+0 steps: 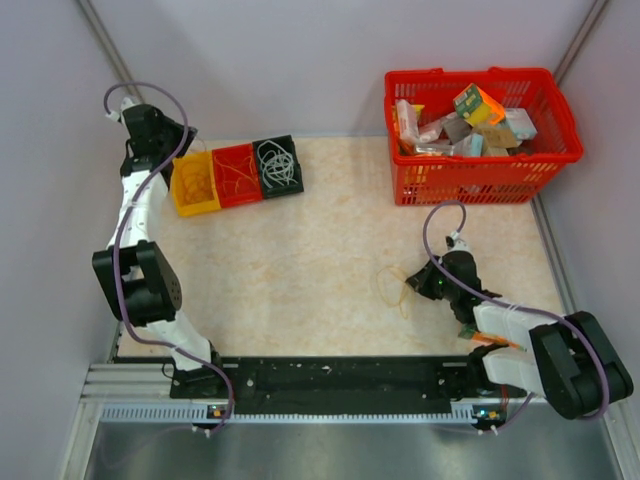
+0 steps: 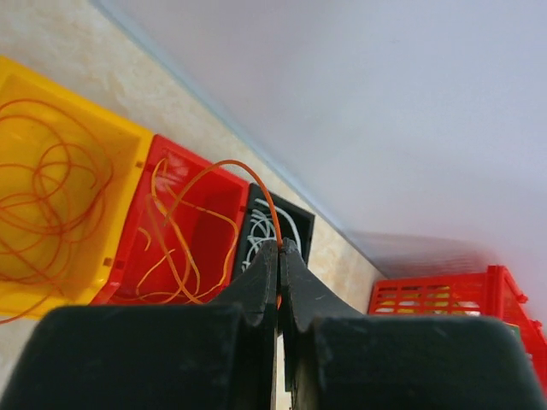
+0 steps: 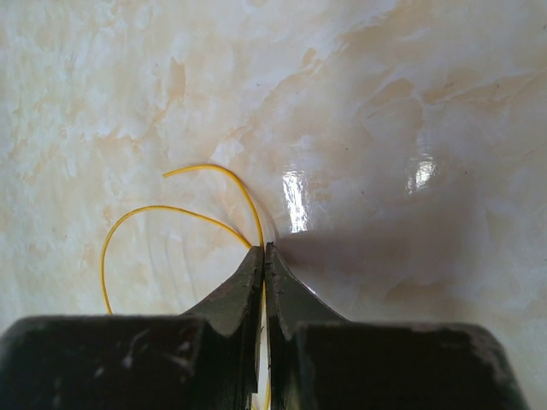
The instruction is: Untangle the cables
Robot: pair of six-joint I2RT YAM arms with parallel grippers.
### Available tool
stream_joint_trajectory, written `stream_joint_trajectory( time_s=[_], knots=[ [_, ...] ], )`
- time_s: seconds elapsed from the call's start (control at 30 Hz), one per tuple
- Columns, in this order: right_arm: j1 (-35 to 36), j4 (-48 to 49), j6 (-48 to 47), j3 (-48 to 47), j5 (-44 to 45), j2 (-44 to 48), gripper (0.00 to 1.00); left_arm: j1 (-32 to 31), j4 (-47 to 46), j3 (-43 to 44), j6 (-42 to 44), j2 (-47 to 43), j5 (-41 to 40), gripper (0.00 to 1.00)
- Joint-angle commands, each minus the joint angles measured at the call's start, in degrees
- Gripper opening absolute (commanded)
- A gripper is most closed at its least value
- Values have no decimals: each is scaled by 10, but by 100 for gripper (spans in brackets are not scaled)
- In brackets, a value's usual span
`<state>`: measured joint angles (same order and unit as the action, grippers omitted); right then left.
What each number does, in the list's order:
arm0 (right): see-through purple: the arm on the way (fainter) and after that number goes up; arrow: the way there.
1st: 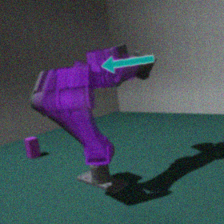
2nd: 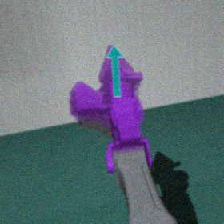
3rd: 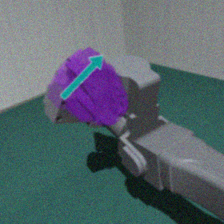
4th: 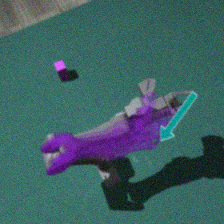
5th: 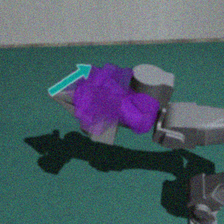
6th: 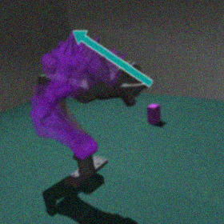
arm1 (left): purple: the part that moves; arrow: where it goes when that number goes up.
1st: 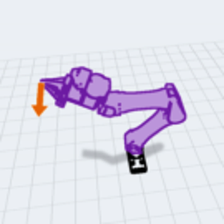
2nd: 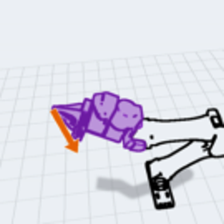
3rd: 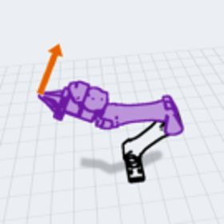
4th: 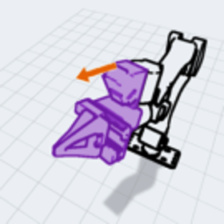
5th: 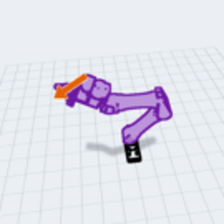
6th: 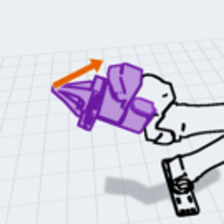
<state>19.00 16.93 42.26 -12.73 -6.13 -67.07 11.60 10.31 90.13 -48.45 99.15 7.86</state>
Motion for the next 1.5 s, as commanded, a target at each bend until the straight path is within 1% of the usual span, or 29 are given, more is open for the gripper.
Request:
stream_joint_trajectory(
  time_s=[0.0, 0.07, 0.17, 0.3, 0.43, 0.63, 0.73, 0.9, 0.97, 1.03, 1.17, 1.23, 1.33, 1.4, 1.43, 1.47],
  knots=[
    [4, 27, 1, 7, -8, -15, 0, 0, -25, 59, -1, -16, 9, 0],
    [5, 26, 0, 7, -9, -15, 0, 1, -16, 76, 10, -16, -1, 0],
    [4, 24, 0, 8, -8, -11, 0, 5, -29, 85, 13, -11, -3, 0],
    [5, 20, 0, 9, -3, -3, 0, 22, -42, 93, -2, 8, 36, 0],
    [5, 23, -1, 9, -2, -9, 0, 26, -47, 89, 19, 16, 20, 0],
    [6, 24, -2, 9, -2, -10, 0, 45, -50, 75, 8, 43, 40, 0],
    [5, 22, -1, 10, -2, -8, 0, 46, -50, 66, 18, 53, 25, 0],
    [4, 20, -2, 9, -3, -5, 0, 48, -27, 66, 20, 90, 38, 0],
    [5, 18, -2, 8, -5, -4, 0, 48, 0, 87, 27, 111, 33, 0],
    [5, 19, 0, 10, -5, -2, 0, 48, 48, 112, 29, 128, 11, 0],
    [5, 12, -2, 9, 1, 4, 0, 47, 81, 110, 40, 135, -44, 0],
    [5, 16, -1, 10, -2, 4, 0, 47, 94, 118, 43, 145, -50, 0],
    [5, 20, -1, 8, -5, 0, 0, 47, 116, 139, 39, 175, -18, 0],
    [5, 16, -1, 7, -5, -2, 0, 47, 150, 166, 31, 197, -6, 1],
    [4, 15, -1, 7, -6, -2, 0, 47, 155, 176, 29, 202, 1, 2],
    [5, 17, 0, 8, -8, -1, 0, 46, 161, 182, 27, 205, 7, 7]
  ],
)
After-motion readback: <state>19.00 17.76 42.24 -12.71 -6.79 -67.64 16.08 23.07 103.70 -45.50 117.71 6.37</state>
